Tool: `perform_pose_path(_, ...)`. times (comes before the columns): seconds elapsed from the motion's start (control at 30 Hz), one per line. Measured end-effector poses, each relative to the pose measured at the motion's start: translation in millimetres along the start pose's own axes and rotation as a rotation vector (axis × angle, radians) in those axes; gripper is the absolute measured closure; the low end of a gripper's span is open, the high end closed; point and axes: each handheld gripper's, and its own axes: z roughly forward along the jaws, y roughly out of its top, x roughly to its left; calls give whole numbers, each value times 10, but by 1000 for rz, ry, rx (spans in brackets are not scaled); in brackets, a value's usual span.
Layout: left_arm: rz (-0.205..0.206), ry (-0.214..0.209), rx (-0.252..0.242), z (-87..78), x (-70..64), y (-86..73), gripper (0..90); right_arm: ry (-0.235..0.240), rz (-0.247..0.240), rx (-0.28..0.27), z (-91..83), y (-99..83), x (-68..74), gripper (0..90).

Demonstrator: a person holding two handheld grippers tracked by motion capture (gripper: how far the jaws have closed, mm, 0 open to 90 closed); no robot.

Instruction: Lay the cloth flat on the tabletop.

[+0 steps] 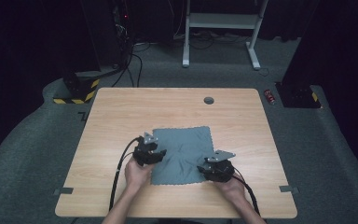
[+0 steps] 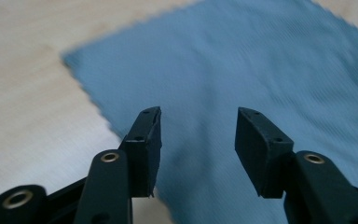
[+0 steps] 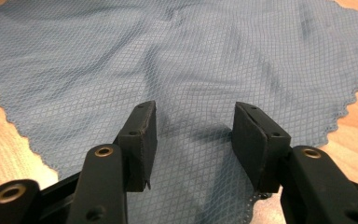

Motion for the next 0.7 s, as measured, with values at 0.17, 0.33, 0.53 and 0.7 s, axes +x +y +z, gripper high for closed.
perform_pose_path(0.17, 58, 19, 38, -37, -129, -226, 502, -11, 13, 3, -24, -19, 33, 488)
perform_pose_path(0.33, 55, 39, 1, -125, -134, -363, 505, -22, 20, 1, -43, -38, 60, 488)
perform_pose_path(0.53, 60, 43, -74, -168, -131, -510, 507, -24, 20, -1, -74, -68, 102, 487)
perform_pose_path(0.7, 60, 40, -73, -177, -132, -518, 508, -26, 24, -1, -88, -81, 123, 487)
